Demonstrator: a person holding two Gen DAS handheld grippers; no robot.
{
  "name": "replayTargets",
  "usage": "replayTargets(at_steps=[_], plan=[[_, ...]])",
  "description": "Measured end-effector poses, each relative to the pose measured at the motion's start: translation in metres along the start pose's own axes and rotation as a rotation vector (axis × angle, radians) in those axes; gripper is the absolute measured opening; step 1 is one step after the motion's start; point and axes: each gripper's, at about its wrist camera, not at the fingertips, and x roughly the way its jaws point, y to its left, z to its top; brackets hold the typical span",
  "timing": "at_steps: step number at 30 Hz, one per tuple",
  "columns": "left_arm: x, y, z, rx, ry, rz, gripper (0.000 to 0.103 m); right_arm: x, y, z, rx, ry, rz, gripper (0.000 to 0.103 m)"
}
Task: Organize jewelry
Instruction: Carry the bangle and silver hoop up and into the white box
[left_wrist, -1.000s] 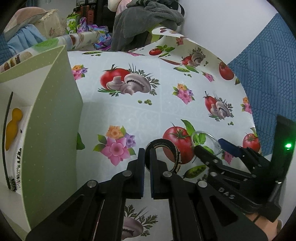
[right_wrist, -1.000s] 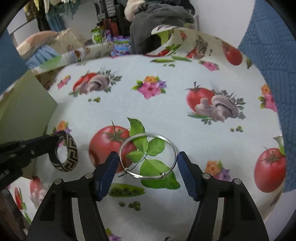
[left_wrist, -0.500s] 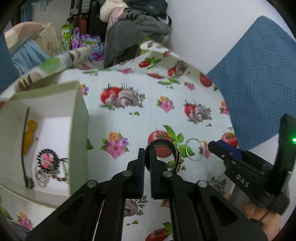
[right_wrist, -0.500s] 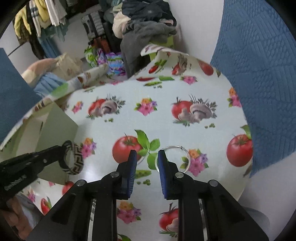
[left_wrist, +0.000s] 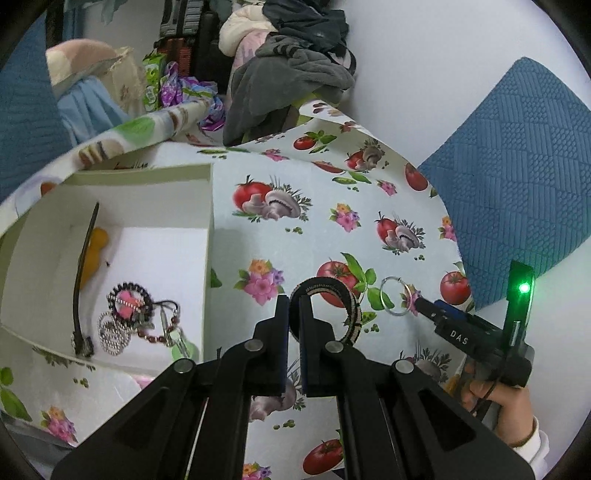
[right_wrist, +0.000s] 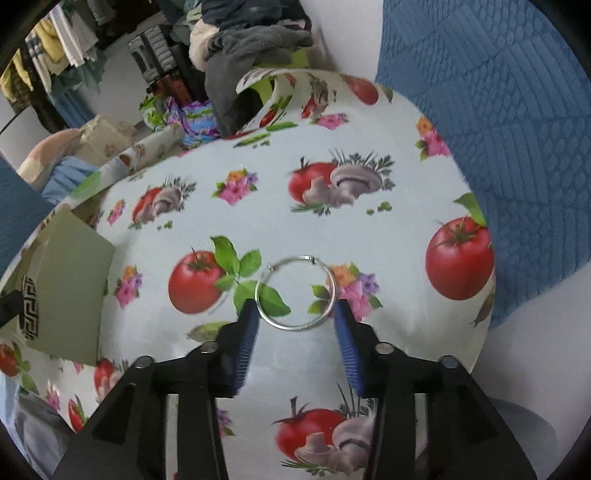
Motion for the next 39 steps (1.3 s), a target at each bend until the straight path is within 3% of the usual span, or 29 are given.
replayTargets(at_steps=[1, 11, 16, 17, 22, 31, 39], plan=[[0.001, 0.002, -0.002, -0.006, 0.001, 0.001, 0.004, 0.005, -0.001, -0.001, -0.001, 0.013, -0.001, 0.068], [0.008, 0.004, -0.009, -0.003, 0.025, 0.030, 0.004, 0.052, 0.010, 0.005, -0.065, 0.067, -0.042, 0.074], [0.009, 0.007, -0.009, -0.008, 0.027, 0.043, 0.004, 0.062, 0.020, 0.003, -0.135, 0.071, -0.092, 0.073], [0.009, 0.008, -0.009, -0.008, 0.027, 0.045, 0.004, 0.062, 0.023, 0.002, -0.153, 0.063, -0.103, 0.066], [0.007, 0.007, -0.008, -0.007, 0.030, 0.049, 0.004, 0.060, 0.022, 0.003, -0.141, 0.067, -0.098, 0.065], [-0.012, 0.003, 0.013, 0.018, 0.019, 0.044, 0.004, -0.004, 0.029, 0.031, -0.095, -0.010, -0.083, 0.065], [-0.060, 0.012, 0.056, 0.040, -0.039, 0.057, 0.004, -0.090, 0.079, 0.085, -0.145, -0.120, -0.028, 0.065]])
